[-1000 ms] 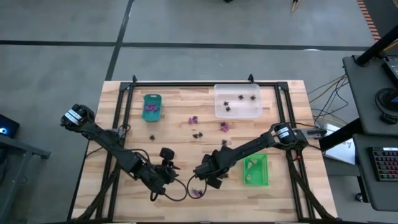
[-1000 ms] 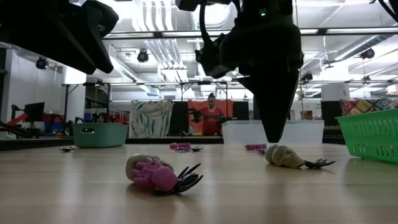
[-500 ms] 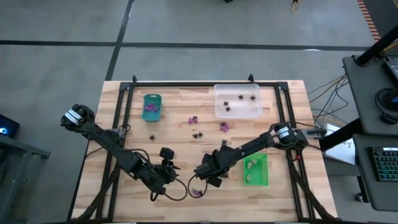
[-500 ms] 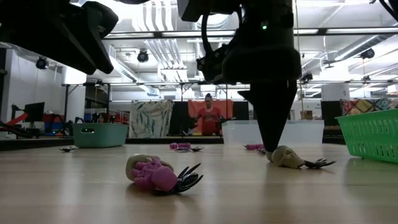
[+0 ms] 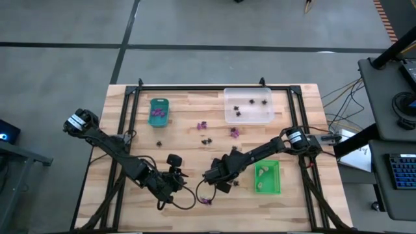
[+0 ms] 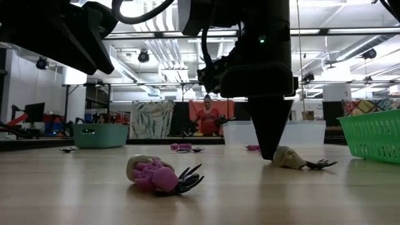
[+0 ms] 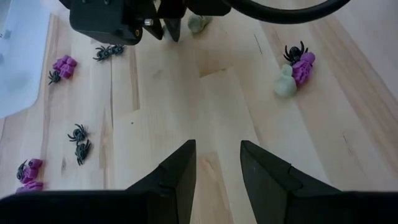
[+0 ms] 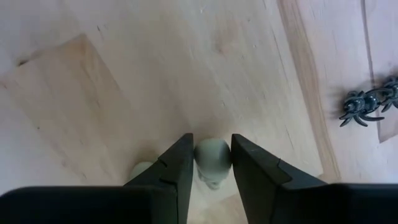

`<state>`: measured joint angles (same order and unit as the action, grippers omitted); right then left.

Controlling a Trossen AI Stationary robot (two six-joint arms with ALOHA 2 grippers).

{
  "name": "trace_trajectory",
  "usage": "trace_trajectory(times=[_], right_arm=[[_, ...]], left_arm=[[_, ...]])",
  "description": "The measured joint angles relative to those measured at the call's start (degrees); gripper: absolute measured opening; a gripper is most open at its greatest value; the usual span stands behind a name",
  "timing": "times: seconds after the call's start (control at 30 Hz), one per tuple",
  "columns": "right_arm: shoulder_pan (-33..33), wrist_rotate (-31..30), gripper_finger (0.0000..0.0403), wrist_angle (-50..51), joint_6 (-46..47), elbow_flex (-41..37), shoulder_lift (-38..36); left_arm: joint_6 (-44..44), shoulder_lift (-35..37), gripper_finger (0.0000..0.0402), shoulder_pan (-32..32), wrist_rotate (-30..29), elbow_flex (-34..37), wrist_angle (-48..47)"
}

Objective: Sort Halloween decoration
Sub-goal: Put the white skull toy into the green bin

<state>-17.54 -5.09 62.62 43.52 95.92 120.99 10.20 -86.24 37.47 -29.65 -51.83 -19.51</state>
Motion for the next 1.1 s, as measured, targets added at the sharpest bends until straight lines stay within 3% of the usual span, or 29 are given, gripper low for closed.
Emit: trace_trajectory(times=[0.57,0.87,1.1], right_arm=[[0.1,0.5,0.0015,-0.2,-0.8,-0.4,0.0],[0.5,-0.7,0.0009,3.5,-6.9,1.5,-1.2],[-0.6,9.4,0.0009,6.7,-16.0,1.4,-5.0]], left_arm=[[0.9,0.0,0.0109,0.0,0.0,0.0,-0.4],[0.9,0.0,0.0109,0.0,0.0,0.0,-0.5],[1.8,0.0,0.0109,0.0,0.0,0.0,-1.2]])
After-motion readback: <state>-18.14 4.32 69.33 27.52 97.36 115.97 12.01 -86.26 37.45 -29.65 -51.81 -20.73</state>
